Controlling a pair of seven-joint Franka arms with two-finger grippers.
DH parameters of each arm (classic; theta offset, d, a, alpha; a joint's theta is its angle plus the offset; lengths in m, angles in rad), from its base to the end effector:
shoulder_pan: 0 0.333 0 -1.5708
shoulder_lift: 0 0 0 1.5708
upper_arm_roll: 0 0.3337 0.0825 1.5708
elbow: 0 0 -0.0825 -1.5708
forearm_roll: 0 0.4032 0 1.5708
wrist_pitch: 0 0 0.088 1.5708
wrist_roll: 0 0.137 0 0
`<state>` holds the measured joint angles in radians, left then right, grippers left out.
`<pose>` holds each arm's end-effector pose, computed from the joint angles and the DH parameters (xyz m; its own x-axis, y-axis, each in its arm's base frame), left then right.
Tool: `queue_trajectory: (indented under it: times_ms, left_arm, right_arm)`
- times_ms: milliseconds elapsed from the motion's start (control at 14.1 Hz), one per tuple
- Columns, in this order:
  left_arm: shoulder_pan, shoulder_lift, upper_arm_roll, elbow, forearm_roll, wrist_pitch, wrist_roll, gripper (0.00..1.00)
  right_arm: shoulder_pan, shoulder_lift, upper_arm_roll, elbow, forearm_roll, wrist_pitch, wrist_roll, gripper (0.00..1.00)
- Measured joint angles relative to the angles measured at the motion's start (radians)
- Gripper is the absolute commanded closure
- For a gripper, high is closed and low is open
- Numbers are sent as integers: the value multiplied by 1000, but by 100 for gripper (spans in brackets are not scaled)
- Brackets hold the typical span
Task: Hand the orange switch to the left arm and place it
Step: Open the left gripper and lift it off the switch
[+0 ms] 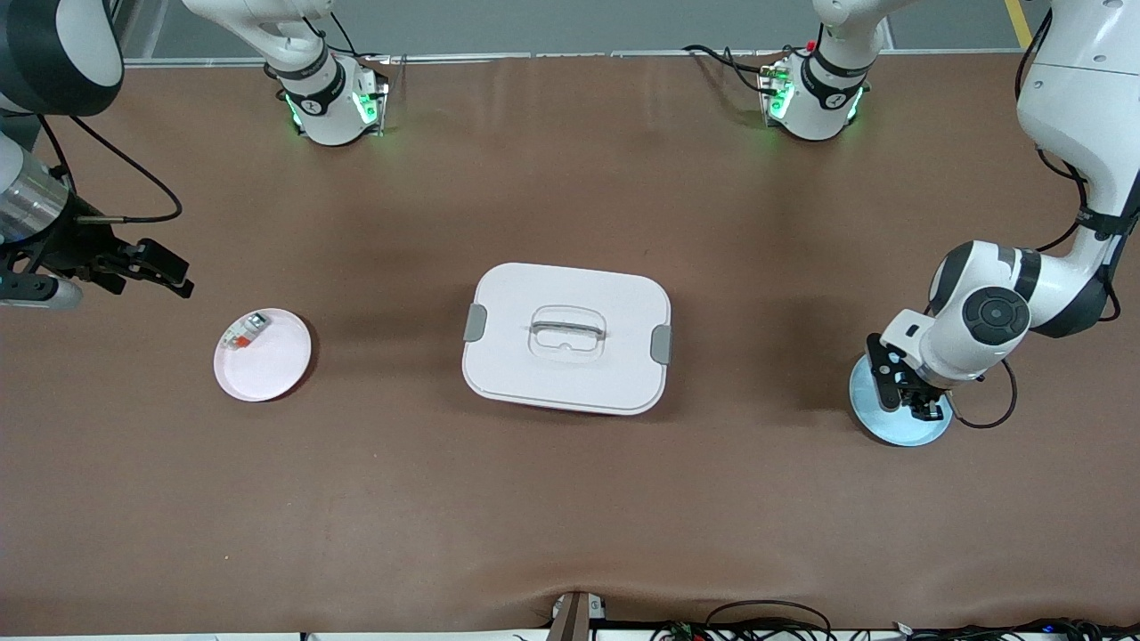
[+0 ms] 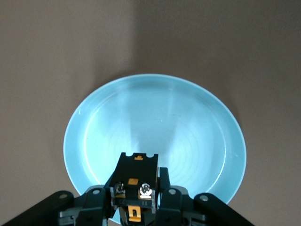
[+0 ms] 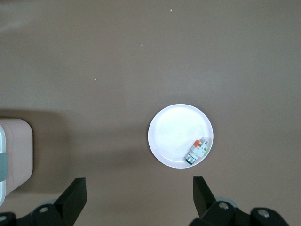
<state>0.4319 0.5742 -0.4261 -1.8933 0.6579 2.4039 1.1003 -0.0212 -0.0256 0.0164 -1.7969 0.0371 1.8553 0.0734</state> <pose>0.6561 0.0293 0.1933 0.0556 -0.9785 -0.1986 -0.9960 -0.0403 -0.0804 0.5847 0.0012 0.5402 0.9928 -0.0884 0.0809 -0.0852 -0.9955 -0.0420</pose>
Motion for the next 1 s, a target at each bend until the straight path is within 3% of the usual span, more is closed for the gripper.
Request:
queue_trajectory:
  times_ms: [71, 569, 924, 995]
  left_arm:
    - [6, 3, 0, 0, 1, 0, 0, 80]
    - [22, 38, 0, -7, 2, 27, -1, 63]
    - [22, 57, -1, -13, 2, 47, 1, 59]
    - [22, 59, -1, -14, 2, 50, 1, 46]
  right_arm:
    - [1, 1, 0, 0, -3, 1, 0, 0]
    - [1, 13, -8, 6, -10, 12, 0, 0]
    - [0, 22, -11, 8, -12, 12, 0, 0]
    - [-2, 27, -12, 8, -13, 12, 0, 0]
